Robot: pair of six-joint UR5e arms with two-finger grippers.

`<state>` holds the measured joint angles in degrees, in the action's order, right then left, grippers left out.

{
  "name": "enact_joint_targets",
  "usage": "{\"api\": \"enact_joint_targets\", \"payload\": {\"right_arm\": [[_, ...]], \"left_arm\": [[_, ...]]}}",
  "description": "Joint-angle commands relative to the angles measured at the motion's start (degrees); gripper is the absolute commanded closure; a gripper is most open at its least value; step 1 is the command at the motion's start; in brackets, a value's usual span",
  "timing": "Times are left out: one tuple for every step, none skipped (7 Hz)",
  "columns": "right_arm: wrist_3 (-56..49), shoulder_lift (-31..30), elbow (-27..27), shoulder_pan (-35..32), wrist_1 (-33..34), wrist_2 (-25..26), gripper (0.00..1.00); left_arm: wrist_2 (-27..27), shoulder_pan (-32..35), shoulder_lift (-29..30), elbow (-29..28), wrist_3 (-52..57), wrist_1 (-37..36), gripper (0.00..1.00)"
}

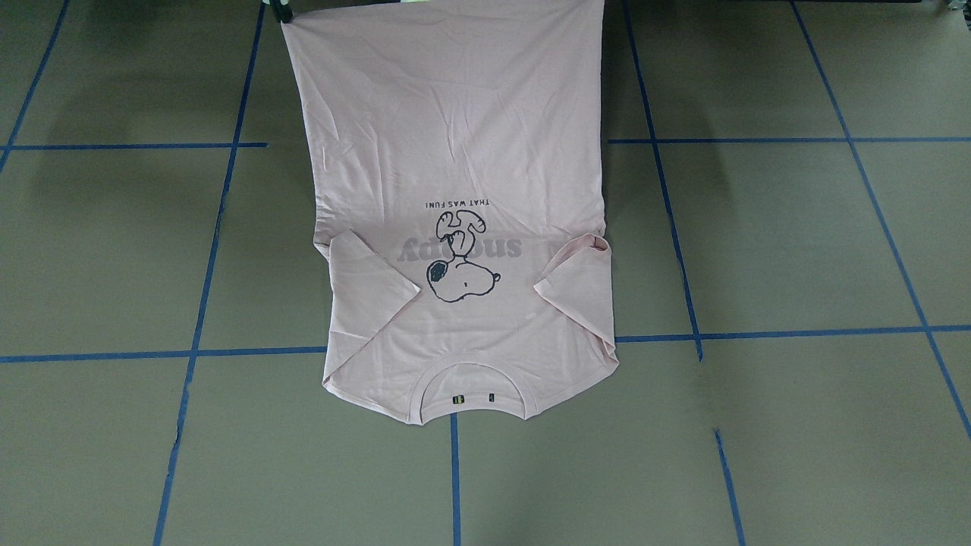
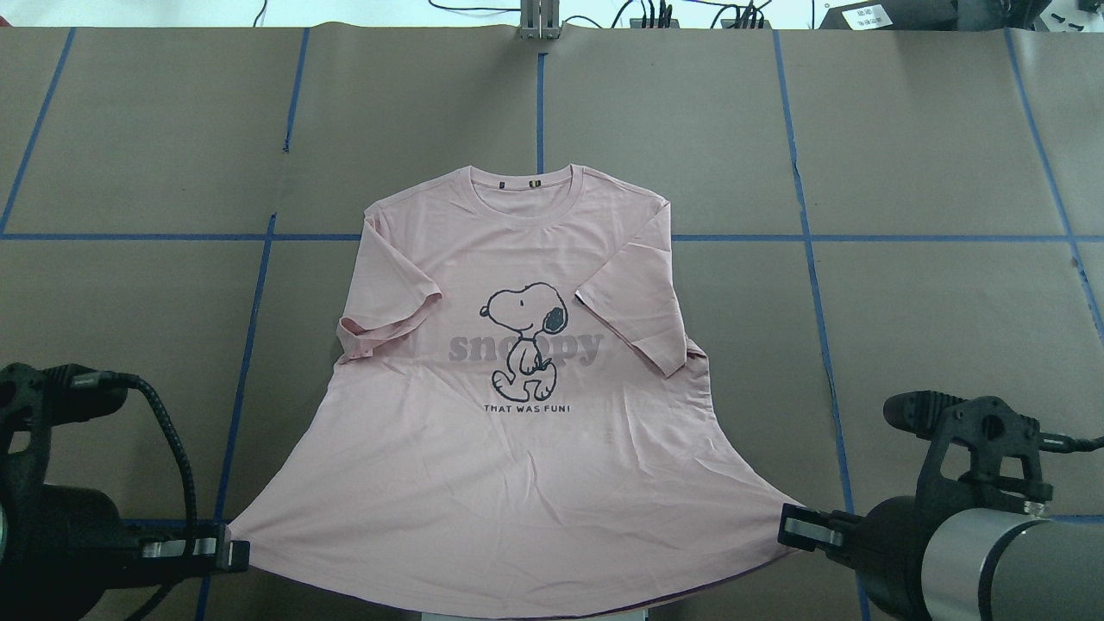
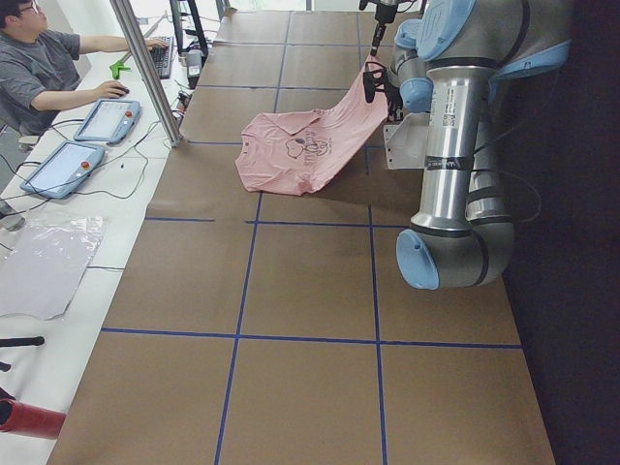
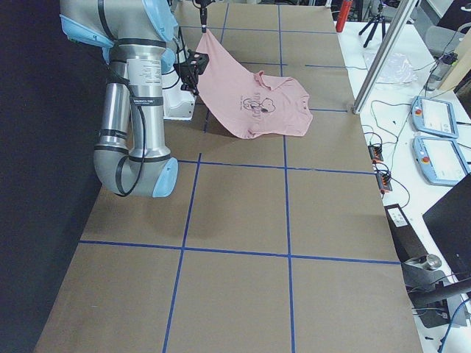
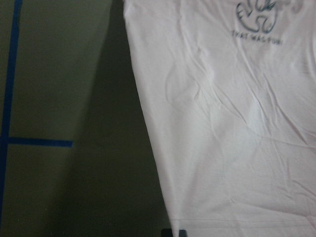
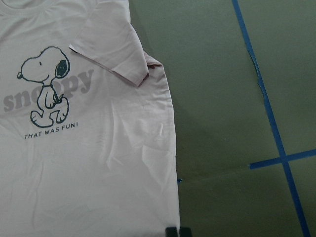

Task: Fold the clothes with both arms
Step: 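Lift the hem with both grippers and fold it toward the collar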

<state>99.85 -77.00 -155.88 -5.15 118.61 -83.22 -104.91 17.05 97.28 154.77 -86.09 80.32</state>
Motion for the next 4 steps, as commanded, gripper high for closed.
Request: {"api": "enact_joint_targets", "payload": {"right_arm": [[-7.5,7.0,3.9,-6.8,2.6,-2.2,1.00],[-13.5,10.9,9.0,-13.2,2.4,-3.7,1.00],[-17.4,13.6,15.1,-20.4,1.8,-7.7,1.00],[-19.2,17.1,21.3,-25.0,0.4,-9.1,1.00]], "left_arm": [[-1.1,7.8,6.2,-7.1,10.1,-1.8,1.00],[-1.4,14.5,9.9,-13.0,16.7,-1.9,1.00],[-1.6,20.6,12.6,-19.5,21.9,-1.8,1.00],[-1.7,25.5,15.7,-25.5,26.4,-1.8,1.00]]}}
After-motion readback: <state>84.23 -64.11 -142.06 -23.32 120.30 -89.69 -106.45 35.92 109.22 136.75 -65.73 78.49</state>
